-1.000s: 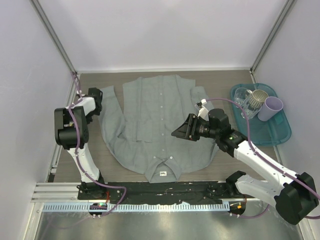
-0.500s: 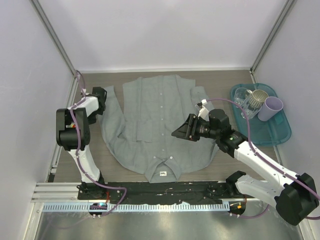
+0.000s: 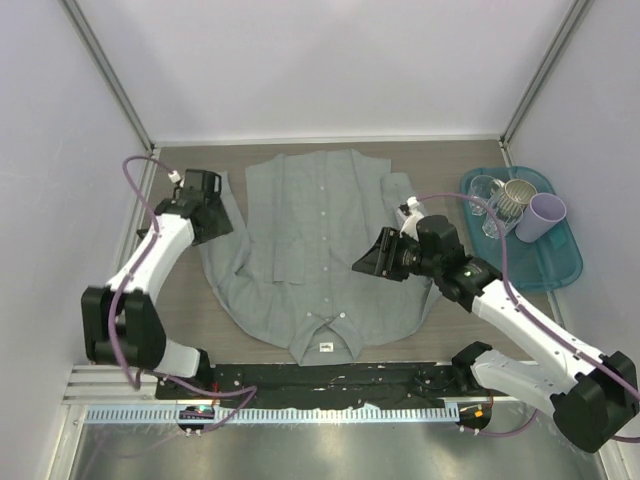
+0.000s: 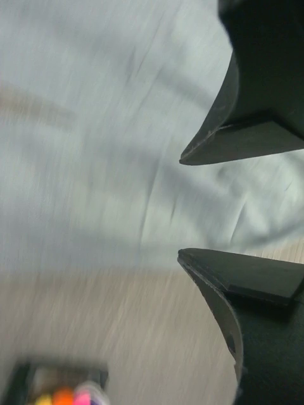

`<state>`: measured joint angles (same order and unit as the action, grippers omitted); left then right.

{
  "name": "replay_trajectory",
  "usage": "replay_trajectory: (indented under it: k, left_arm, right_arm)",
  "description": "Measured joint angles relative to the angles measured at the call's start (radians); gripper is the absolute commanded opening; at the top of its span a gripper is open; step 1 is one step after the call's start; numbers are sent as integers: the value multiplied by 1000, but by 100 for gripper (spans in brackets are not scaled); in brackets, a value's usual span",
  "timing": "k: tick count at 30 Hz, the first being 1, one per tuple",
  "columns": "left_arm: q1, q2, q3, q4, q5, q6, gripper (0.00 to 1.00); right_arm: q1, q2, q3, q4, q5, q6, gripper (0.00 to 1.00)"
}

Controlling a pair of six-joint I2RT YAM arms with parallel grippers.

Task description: Remove the brooch from the garment

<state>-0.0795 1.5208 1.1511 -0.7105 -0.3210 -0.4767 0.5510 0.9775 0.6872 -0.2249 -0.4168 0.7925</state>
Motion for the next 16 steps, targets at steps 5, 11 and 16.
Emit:
replay_trajectory:
  k: [5, 11, 16]
  left_arm:
    - [-235, -245, -27, 96, 311, -180, 100]
    - [-491, -377, 45, 183, 477, -315, 100]
    - [-530, -472, 207, 202, 486, -335, 100]
  right_arm:
    - [0, -19, 167, -244, 234, -148, 59]
    - [0, -86, 421, -505, 557, -304, 87]
    - [-3, -129, 595, -600, 672, -373, 98]
